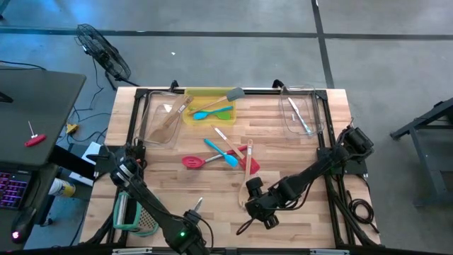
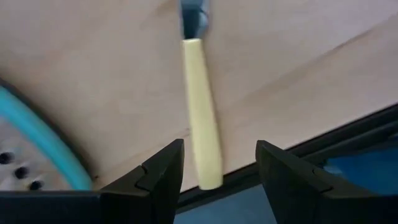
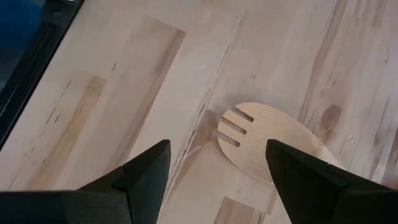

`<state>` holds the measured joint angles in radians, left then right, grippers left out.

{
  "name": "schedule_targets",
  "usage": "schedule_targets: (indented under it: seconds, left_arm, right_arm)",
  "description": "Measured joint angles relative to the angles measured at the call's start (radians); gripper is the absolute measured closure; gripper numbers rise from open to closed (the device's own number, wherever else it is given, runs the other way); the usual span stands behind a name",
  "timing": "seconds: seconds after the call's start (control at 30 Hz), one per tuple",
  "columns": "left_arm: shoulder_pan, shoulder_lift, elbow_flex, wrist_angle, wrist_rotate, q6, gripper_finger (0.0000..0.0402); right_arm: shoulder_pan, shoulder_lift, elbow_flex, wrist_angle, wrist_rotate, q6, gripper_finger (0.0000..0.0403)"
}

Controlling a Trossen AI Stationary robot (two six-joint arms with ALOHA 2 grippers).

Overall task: Pick & Place Kitchen Items
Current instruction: Put the yellow table knife into the right transparent bin

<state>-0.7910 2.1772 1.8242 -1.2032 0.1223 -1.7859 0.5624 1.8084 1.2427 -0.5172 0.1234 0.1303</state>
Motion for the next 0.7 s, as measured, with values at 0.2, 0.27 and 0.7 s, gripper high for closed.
schedule_targets:
  seconds: [0.2,0.27,0.7]
  left_arm:
    - [0.000,0.000,-0.022,0.028,0.003,0.013,0.0208]
    - [0.000,0.000,-0.022,0.025,0.003,0.019,0.0208]
    - [0.000,0.000,-0.032,0.035,-0.009,0.035,0.0208]
  right_arm:
    - [0.004,0.000,0.000,0.007,0.000,0.000,0.0145]
    - [0.004,0.000,0.000,0.009,0.000,0.000,0.0145]
    - [0.004,0.000,0.000,0.014,0.000,0.003,0.0145]
